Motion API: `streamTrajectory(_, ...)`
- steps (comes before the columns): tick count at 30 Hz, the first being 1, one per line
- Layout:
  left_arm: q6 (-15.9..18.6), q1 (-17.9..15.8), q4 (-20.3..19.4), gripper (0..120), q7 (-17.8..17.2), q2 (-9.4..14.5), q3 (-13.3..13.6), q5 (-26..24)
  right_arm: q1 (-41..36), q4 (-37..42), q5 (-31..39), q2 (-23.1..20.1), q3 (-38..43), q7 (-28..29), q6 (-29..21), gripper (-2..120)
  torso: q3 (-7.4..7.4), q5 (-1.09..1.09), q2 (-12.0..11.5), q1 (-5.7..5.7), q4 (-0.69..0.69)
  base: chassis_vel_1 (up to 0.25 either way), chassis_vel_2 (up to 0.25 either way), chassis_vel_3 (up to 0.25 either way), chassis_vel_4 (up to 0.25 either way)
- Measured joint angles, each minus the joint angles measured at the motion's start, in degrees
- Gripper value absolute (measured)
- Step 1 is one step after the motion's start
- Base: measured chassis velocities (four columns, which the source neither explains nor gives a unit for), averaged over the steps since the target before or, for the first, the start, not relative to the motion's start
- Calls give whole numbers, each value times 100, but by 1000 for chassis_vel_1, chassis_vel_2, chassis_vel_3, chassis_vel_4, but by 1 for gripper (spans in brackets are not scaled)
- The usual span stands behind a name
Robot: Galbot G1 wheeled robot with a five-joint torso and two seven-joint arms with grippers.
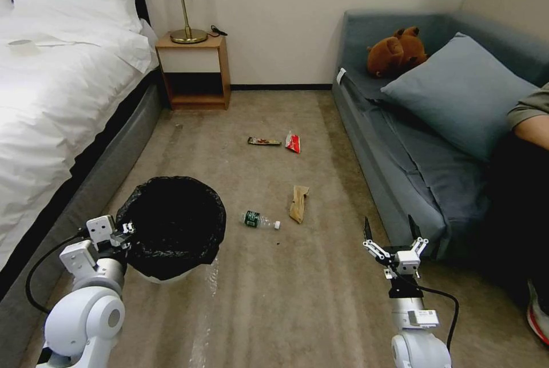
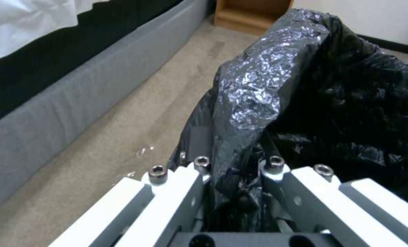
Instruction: Pick up the trash bin, then pick up the garbage on the floor and place it into the trash bin.
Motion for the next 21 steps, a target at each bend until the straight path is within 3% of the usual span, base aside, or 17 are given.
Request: streamTrajectory(21,9,-275,217,4,-62,33,-78,-53,41,-84,-14,-11,-49,57,-76,100,0,0,0,0,0,-74,69,68,-68)
